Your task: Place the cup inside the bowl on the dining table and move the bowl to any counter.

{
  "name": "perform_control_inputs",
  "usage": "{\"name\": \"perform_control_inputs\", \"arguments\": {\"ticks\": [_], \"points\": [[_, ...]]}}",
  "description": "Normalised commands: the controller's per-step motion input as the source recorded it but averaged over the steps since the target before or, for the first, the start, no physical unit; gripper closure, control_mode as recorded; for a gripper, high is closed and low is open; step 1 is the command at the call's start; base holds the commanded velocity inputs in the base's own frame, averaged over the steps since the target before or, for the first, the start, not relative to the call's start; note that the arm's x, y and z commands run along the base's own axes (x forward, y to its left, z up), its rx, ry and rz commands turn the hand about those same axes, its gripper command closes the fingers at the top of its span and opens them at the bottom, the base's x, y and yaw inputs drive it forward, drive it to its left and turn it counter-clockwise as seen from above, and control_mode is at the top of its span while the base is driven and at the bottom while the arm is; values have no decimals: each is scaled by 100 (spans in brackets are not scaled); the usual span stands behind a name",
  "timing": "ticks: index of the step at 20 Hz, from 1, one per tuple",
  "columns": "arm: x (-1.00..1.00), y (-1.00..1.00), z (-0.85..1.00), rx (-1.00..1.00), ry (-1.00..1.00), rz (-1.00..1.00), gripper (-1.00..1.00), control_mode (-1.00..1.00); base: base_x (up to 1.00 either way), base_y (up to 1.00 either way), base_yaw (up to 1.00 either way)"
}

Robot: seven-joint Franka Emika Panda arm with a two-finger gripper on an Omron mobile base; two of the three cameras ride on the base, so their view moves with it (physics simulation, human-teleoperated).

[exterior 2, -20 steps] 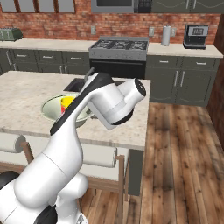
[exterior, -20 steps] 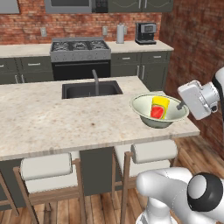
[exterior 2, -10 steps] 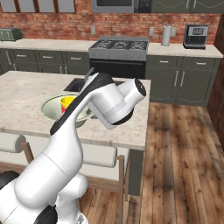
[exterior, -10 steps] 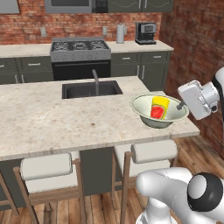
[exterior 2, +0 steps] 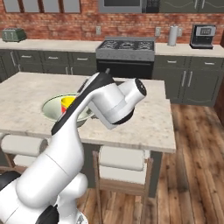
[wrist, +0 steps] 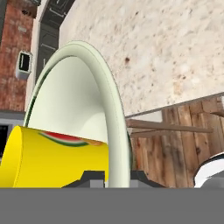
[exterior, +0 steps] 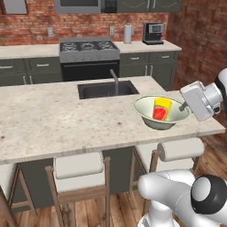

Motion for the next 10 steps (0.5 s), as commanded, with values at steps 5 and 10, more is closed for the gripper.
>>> {"name": "perform_control_inputs", "arguments": {"ticks": [5, 10], "points": [[0, 0, 0, 0, 0, 0, 100, 100, 0, 67, -5], [0, 0, 0, 0, 0, 0, 100, 100, 0, 69, -5]]}}
